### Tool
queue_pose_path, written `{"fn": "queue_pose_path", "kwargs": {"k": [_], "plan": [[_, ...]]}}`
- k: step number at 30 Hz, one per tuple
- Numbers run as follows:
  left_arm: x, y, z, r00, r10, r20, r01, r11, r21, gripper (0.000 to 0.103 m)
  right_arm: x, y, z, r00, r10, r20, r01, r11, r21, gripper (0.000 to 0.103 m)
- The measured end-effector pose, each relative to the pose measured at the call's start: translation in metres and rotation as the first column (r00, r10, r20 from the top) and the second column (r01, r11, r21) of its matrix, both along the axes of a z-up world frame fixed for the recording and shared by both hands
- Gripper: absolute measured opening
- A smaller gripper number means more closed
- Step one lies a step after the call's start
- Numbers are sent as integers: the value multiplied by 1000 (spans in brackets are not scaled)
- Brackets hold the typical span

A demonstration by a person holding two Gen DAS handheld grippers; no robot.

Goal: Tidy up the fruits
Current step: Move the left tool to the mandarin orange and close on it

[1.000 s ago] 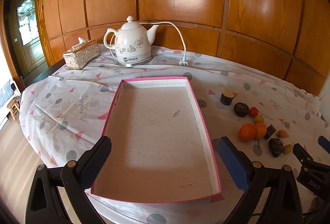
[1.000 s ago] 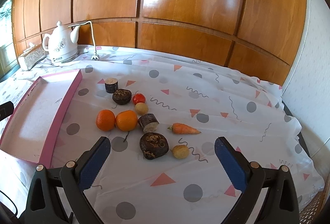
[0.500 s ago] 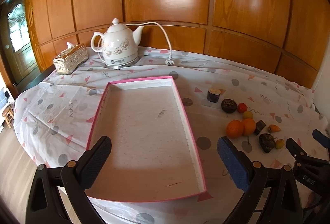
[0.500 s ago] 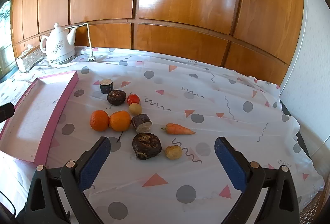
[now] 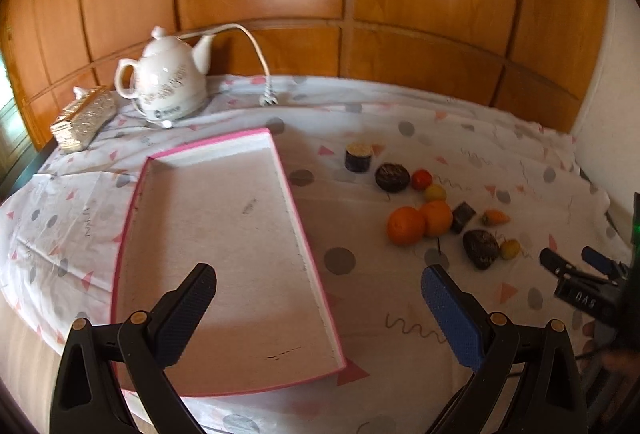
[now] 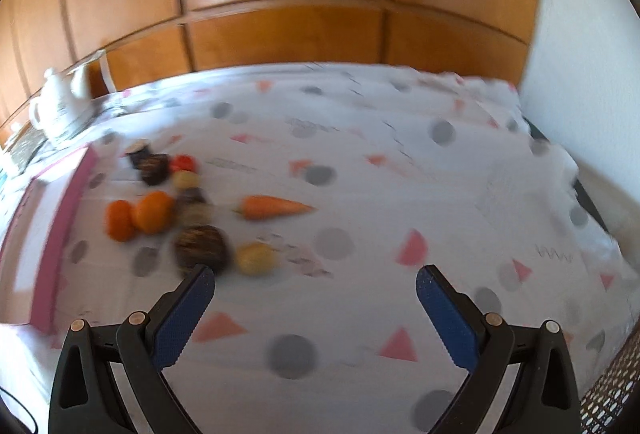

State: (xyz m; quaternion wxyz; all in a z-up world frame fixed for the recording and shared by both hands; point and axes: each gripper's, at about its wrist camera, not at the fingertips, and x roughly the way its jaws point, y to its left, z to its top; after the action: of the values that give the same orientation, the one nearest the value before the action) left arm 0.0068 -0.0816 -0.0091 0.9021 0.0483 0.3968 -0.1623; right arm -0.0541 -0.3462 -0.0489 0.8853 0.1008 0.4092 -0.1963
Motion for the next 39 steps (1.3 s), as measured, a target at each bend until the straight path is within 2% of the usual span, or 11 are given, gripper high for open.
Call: {"fn": "queue_pose_path", "kwargs": {"k": [4, 6, 8, 11, 13, 16, 21, 29, 31, 33, 39], "plan": [[10, -14, -5, 998, -56, -42, 56, 998, 7, 100, -10, -22, -8, 998, -59, -26, 59, 998, -9, 102], [14, -22, -6, 994, -92, -58, 93, 996, 8, 92, -13, -32, -11, 996, -87, -36, 87, 996, -7, 102], [17, -32, -8, 991, -120, -65, 122, 992, 22, 89, -16, -41, -13, 993, -110, -43, 110, 994, 0, 102], [26, -48, -15, 981, -165, -102, 169, 985, 31, 76, -17, -47, -15, 991, -123, -47, 123, 992, 6, 102], [30, -56, -21, 976, -181, -122, 186, 982, 37, 75, -17, -48, -17, 991, -122, -49, 122, 992, 7, 102], [38, -69, -30, 966, -207, -154, 216, 975, 49, 67, -17, -48, -20, 992, -118, -52, 119, 993, 11, 102], [53, -85, -44, 956, -221, -194, 238, 968, 73, 59, -18, -51, -28, 990, -127, -65, 128, 992, 18, 102], [69, -105, -62, 944, -242, -224, 267, 960, 88, 58, -18, -55, -44, 987, -127, -103, 132, 990, 48, 102], [72, -108, -66, 942, -243, -233, 269, 959, 86, 53, -19, -56, -49, 985, -129, -113, 137, 989, 62, 102], [77, -110, -72, 937, -240, -255, 266, 961, 72, 38, -20, -55, -49, 986, -128, -107, 134, 990, 54, 102], [80, -106, -76, 940, -236, -244, 252, 967, 36, 37, -22, -55, -51, 990, -121, -78, 126, 991, 52, 103]]}}
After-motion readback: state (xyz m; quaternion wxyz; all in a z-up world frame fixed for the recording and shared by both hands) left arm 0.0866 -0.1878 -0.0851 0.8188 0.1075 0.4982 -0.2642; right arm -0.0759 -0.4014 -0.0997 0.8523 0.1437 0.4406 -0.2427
